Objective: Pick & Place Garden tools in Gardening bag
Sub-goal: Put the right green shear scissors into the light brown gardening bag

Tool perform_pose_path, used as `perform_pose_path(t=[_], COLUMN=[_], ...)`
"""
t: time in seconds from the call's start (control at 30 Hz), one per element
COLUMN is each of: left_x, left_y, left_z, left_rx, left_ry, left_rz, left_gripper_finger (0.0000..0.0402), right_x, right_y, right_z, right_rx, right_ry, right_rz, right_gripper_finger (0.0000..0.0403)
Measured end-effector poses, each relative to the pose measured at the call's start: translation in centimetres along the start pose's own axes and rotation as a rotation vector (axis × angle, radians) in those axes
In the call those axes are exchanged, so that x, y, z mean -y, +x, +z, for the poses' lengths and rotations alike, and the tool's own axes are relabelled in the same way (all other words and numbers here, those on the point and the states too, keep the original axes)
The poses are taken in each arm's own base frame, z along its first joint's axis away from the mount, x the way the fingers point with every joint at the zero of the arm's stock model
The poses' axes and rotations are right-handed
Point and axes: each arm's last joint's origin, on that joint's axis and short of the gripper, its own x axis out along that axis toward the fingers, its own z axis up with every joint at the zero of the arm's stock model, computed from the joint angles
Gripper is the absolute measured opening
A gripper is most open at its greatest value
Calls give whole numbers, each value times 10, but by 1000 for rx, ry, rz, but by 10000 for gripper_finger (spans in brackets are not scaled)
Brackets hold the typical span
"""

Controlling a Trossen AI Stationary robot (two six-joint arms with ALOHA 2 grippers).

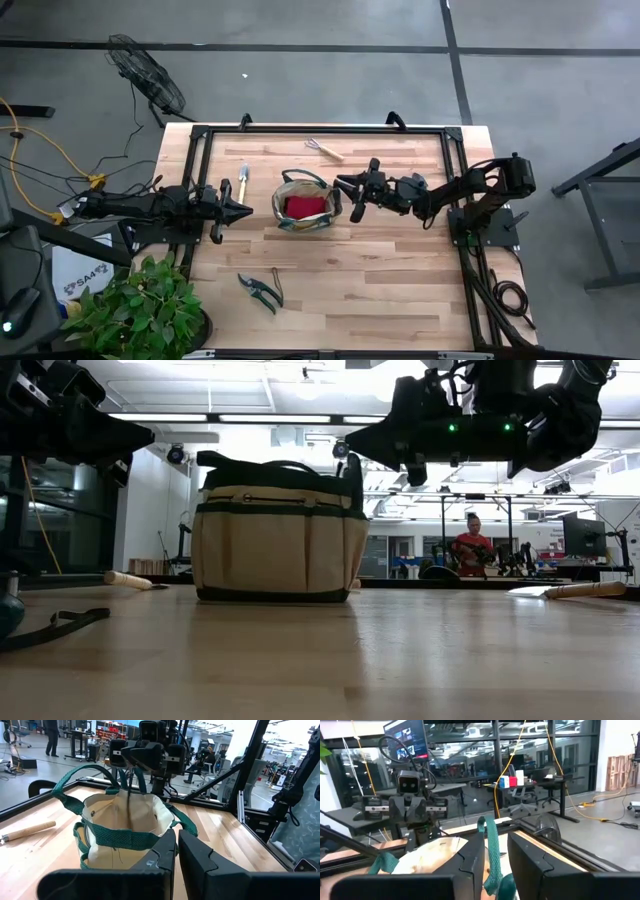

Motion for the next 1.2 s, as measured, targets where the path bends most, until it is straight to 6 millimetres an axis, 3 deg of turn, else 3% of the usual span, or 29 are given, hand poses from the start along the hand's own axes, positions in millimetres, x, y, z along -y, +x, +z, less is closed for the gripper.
perform_pose_path(t=[0.33, 0.53, 0.77, 1.2], left_x=[0, 0, 0, 0], left_y=[0, 0, 0, 0], left_z=[0, 0, 0, 0], left_rx=[0, -5, -6, -5], left_ry=[0, -3, -19, -19], left_rz=[0, -13, -16, -16], left_gripper_finger=[19, 19, 19, 19], right_x=[1, -9, -17, -20], right_y=[0, -4, -14, -15], right_z=[0, 3, 4, -2], right_rx=[6, -4, -149, -212], right_ry=[47, -31, -52, 12], right_rz=[-47, -31, -103, -11], right_gripper_finger=[78, 78, 78, 78])
